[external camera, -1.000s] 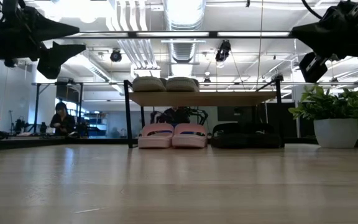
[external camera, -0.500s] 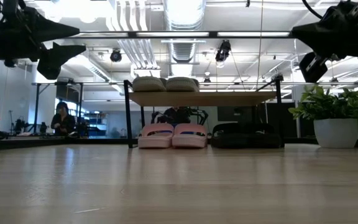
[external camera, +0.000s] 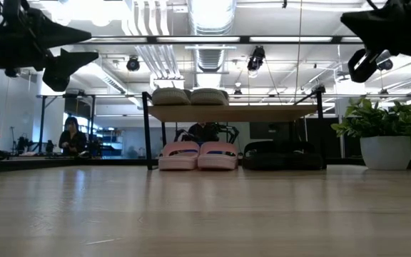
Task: Pick and place slides into the shelf
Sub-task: Return to Home Position
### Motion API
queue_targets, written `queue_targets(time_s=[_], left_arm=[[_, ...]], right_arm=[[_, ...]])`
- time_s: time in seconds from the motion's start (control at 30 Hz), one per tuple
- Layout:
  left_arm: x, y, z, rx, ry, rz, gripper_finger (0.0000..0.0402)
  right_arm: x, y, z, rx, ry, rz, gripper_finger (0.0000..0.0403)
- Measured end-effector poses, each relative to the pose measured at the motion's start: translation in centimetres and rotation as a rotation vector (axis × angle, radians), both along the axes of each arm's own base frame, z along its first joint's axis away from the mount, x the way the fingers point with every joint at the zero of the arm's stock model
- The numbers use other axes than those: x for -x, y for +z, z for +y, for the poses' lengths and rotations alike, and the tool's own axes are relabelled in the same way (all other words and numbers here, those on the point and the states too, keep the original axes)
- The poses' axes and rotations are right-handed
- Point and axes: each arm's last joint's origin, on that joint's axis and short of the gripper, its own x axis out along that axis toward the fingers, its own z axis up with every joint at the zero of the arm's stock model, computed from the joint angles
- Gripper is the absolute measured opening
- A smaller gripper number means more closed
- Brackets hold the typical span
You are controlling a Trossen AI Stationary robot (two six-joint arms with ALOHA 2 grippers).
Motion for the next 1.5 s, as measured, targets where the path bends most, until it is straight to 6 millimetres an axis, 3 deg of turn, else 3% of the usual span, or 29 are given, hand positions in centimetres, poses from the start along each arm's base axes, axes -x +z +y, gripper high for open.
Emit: queue_targets(time_s=[0.4,0.97,1.3,1.5], left_arm=[[-0.2,-0.9,0.0,0.001,0.000,0.034,0.0221],[-0.2,-1.0,0.0,0.001,-0.001,0.033,0.0221],[-0.2,-1.0,0.0,0.001,-0.001,0.034,0.0221],[-0.2,-1.0,0.0,0.001,-0.001,0.035,0.0221]], right_arm=[[1.3,1.0,-0.2,0.001,-0.025,-0.133,0.0009],[1.2,1.0,-0.4,0.002,-0.047,-0.126,0.0009],[-0.3,-1.8,-0.5,-0.005,-0.047,0.196,0.0009],[-0.6,-2.3,-0.5,-0.006,-0.046,0.250,0.0009]])
